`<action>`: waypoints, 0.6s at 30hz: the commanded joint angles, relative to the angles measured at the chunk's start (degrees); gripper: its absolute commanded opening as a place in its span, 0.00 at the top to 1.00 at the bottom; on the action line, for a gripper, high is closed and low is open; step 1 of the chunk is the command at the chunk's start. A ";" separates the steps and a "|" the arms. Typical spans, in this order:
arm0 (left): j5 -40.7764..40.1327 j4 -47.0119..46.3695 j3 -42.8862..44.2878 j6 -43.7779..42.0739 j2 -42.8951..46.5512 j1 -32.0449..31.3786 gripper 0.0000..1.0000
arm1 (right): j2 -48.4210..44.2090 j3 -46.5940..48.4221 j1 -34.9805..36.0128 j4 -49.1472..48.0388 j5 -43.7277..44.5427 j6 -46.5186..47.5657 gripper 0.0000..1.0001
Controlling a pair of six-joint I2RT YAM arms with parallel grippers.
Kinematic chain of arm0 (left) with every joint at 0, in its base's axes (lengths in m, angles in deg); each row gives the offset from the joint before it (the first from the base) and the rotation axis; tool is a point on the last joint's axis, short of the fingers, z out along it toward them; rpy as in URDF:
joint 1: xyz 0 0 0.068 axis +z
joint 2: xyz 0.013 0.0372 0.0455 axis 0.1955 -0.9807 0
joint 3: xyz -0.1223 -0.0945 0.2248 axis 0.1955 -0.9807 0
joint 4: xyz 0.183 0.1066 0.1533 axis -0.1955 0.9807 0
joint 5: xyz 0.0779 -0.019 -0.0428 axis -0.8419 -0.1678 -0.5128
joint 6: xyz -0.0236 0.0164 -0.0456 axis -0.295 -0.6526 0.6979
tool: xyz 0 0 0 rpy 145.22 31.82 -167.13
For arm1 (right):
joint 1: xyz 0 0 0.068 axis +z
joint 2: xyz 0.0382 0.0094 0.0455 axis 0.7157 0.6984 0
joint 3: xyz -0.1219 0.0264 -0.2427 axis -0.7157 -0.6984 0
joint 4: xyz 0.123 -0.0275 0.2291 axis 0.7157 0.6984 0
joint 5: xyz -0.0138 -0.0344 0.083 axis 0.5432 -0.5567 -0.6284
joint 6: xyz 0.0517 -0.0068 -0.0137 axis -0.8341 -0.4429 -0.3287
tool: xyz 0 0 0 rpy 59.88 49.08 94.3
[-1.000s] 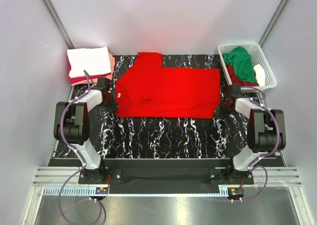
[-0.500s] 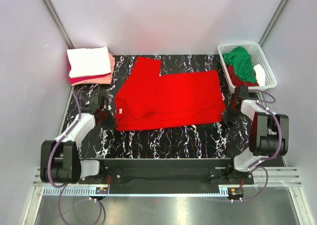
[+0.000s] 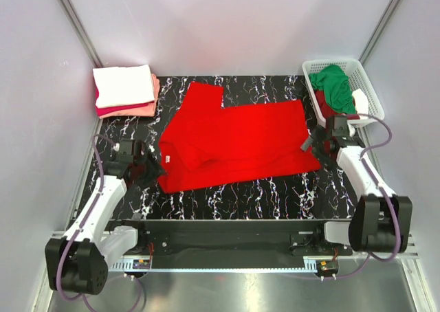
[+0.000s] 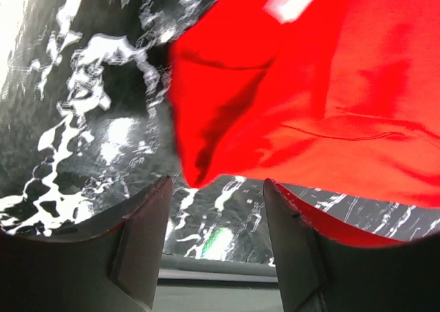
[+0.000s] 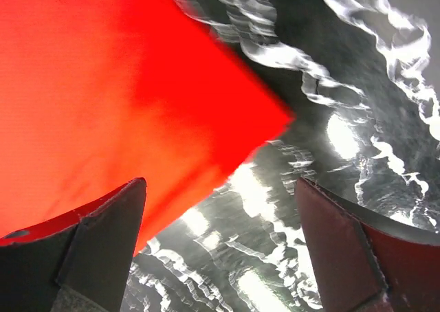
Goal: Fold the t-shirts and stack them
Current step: Fold the tshirt
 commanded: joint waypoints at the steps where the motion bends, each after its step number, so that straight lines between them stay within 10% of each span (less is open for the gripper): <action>1: -5.51 -1.03 4.99 -2.33 1.56 -2.75 0.42 | -4.93 9.07 9.85 1.53 4.34 2.96 0.06; 9: -4.56 -11.14 2.46 0.56 -5.55 -9.70 0.61 | 10.34 28.23 42.26 2.50 5.22 3.92 0.27; 18: -4.99 -16.95 -3.70 2.33 -13.38 -9.97 0.72 | 34.17 50.90 54.70 9.96 -1.99 12.35 0.40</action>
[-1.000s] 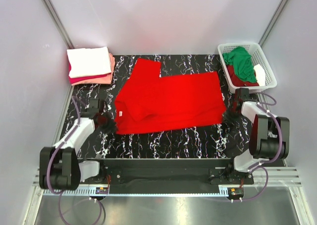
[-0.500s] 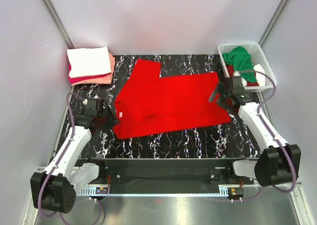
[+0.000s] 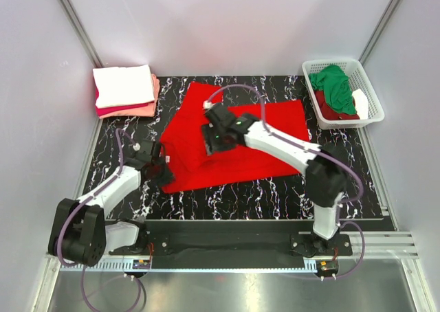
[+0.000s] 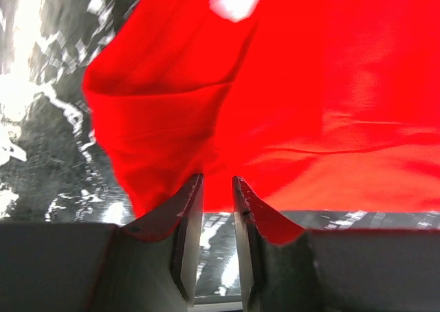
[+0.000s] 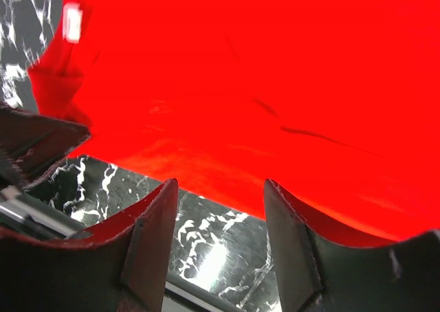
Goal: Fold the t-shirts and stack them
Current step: Fold the tshirt
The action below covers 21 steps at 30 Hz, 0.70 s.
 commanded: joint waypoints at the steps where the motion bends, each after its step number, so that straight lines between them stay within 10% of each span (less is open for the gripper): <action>1: -1.95 -3.90 -2.28 0.91 -2.25 0.00 0.73 | 6.45 9.16 3.40 6.51 -1.34 5.04 0.41; 21: -3.36 -3.04 -7.92 1.35 -1.73 2.55 0.81 | 29.07 31.50 10.26 14.08 -2.12 10.40 0.48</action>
